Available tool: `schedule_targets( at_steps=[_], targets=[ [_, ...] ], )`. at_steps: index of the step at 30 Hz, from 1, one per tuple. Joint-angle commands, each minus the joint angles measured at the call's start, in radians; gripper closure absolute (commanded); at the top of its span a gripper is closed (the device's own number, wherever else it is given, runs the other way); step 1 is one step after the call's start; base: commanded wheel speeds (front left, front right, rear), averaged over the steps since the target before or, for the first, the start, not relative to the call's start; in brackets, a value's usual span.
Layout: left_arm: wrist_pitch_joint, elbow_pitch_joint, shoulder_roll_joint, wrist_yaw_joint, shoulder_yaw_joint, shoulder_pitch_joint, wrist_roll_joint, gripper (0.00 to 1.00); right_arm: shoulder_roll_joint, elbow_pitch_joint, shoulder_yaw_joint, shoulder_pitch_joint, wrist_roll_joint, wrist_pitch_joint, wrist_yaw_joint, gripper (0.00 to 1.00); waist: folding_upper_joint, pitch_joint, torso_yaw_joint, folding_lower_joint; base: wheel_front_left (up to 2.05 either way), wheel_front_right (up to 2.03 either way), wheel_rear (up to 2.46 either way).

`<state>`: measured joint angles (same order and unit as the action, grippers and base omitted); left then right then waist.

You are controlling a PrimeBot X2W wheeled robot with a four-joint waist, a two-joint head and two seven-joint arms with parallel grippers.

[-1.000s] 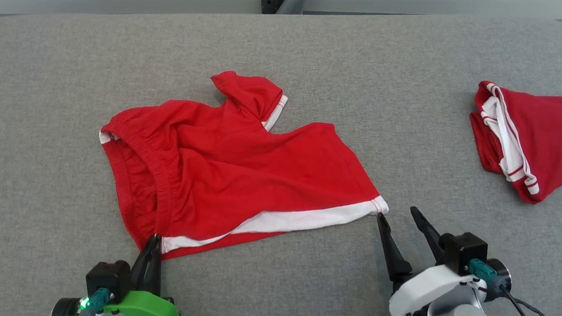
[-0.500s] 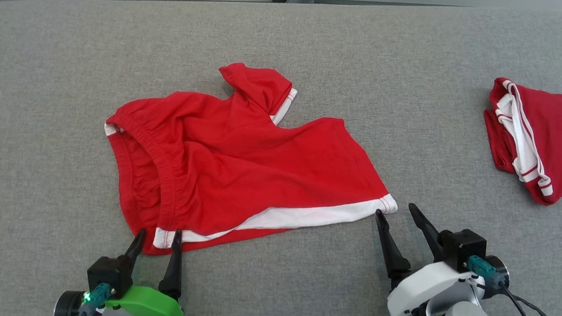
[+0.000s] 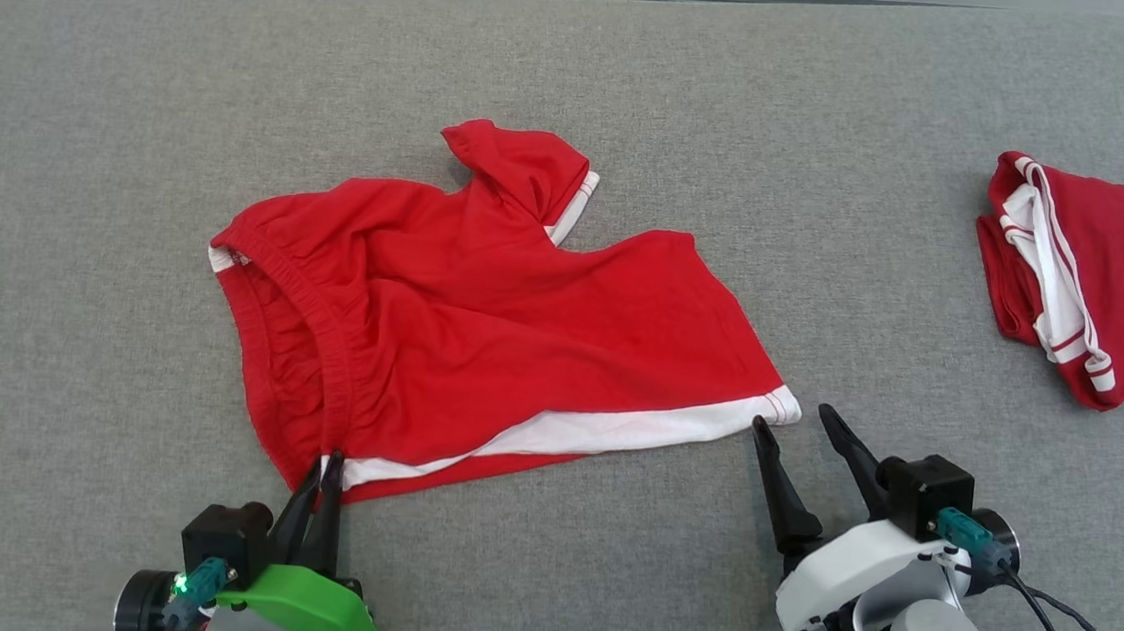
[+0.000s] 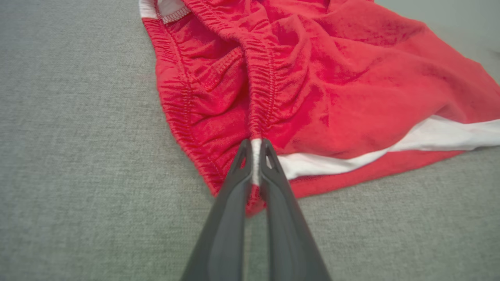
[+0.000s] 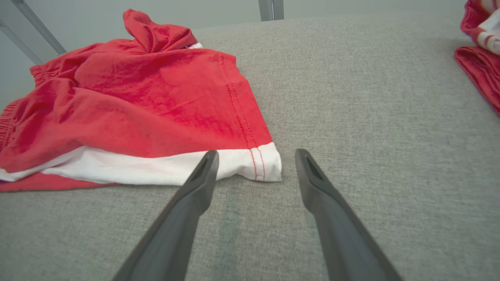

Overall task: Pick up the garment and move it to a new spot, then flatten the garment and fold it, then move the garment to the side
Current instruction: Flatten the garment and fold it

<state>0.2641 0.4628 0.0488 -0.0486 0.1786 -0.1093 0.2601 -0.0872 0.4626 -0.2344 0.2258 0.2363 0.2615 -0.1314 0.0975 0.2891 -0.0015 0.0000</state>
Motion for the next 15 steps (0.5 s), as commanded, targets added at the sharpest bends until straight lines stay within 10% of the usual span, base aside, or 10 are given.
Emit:
schedule_targets(
  at_steps=[1, 15],
  targets=[
    [-0.001, -0.001, 0.004, 0.007, -0.006, -0.009, -0.008, 1.00, -0.003, 0.005, 0.001, 0.000, 0.008, 0.002, 0.002, 0.00, 0.0000, 0.001, 0.004, 0.0000, 0.00, 0.00, 0.00],
    [-0.001, -0.021, 0.004, 0.015, -0.026, -0.012, -0.024, 1.00, -0.006, 0.058, 0.012, 0.026, 0.015, 0.002, 0.002, 0.00, 0.0000, 0.018, 0.029, 0.0000, 0.00, 0.00, 0.00]
  ],
)
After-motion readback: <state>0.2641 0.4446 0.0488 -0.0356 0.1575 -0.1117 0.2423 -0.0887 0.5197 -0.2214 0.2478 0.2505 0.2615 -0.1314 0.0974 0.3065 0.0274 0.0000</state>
